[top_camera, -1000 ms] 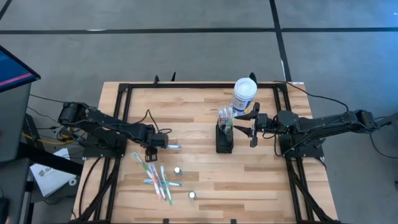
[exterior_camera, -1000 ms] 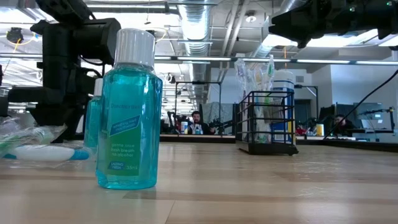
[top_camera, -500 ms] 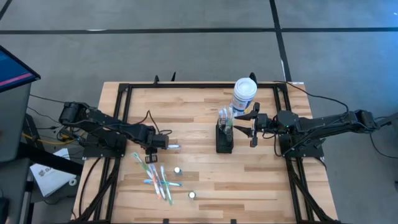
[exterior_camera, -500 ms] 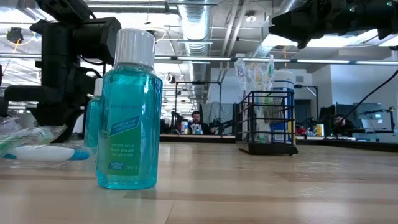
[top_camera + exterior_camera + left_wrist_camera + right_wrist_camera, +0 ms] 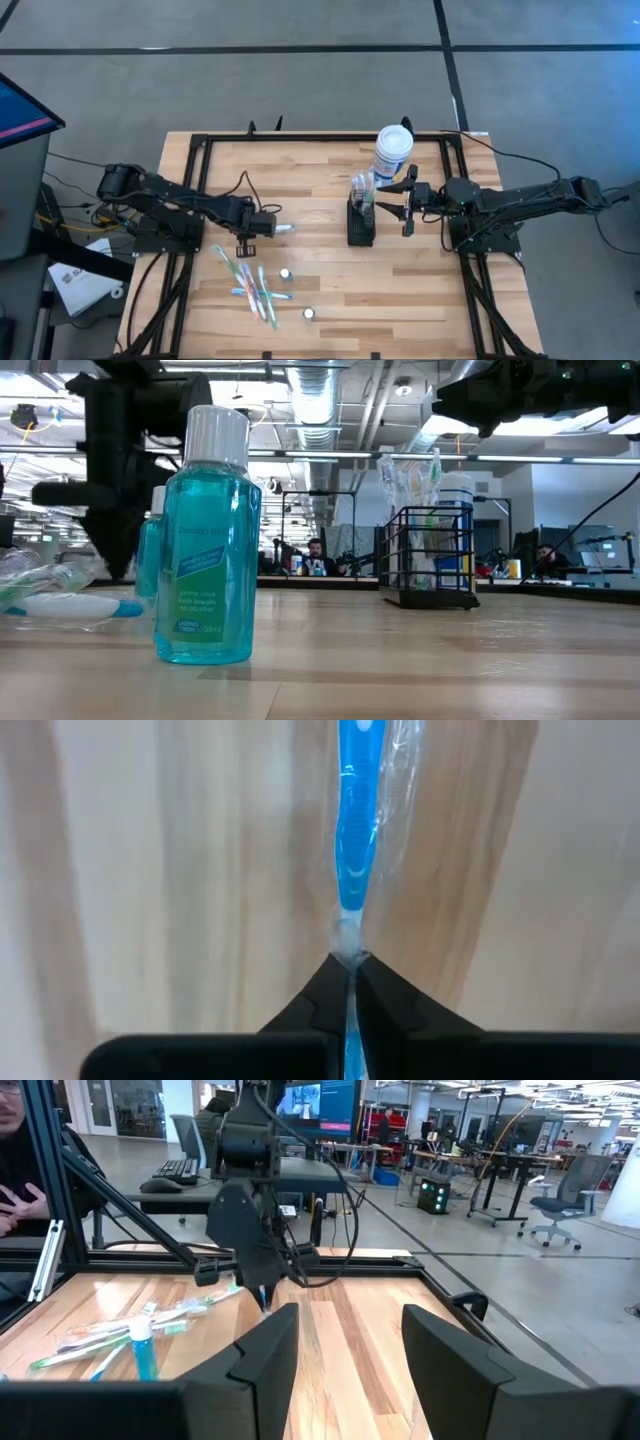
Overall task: Pick & Place toothbrushing station
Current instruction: Put the top blue toothbrush into the wire mesh organizer
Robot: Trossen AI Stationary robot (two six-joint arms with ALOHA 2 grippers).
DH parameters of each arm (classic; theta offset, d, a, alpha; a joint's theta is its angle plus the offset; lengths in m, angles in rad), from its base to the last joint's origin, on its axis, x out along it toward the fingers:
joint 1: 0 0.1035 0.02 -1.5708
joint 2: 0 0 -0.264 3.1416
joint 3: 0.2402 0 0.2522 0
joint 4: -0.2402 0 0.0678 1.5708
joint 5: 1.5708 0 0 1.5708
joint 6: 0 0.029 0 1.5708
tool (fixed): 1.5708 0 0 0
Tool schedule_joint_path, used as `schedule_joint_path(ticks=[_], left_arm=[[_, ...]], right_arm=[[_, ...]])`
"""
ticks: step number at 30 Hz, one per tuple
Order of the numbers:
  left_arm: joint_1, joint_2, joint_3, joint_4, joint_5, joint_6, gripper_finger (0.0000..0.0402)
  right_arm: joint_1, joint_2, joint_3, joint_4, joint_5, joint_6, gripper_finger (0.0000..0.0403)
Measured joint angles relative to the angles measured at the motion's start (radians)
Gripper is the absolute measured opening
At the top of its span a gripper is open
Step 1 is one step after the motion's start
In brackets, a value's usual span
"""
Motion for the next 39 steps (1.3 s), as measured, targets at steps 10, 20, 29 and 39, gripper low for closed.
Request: schedule_joint_path(ticks=[10, 20, 29, 39], left_arm=[[-0.017, 0.055, 0.225, -0.161, -0.071, -0.007, 0.0002], [-0.048, 0.303, 0.637, -0.534, -0.142, 0.020, 0.0001], [-0.145, 0.444, 0.911, -0.689, -0.393, 0.126, 0.0002], [-0.323, 0.451, 0.925, -0.689, -0.863, 0.396, 0.0002]], right_arm=[[0.000, 0.048, 0.000, 0.055, 0.000, 0.000, 0.0170], [0.008, 0.214, 0.117, 0.027, 0.000, -0.038, 0.0170], [0.058, 0.348, 0.238, -0.043, -0.002, -0.037, 0.0170], [0.106, 0.451, 0.345, -0.057, -0.003, 0.039, 0.0170]])
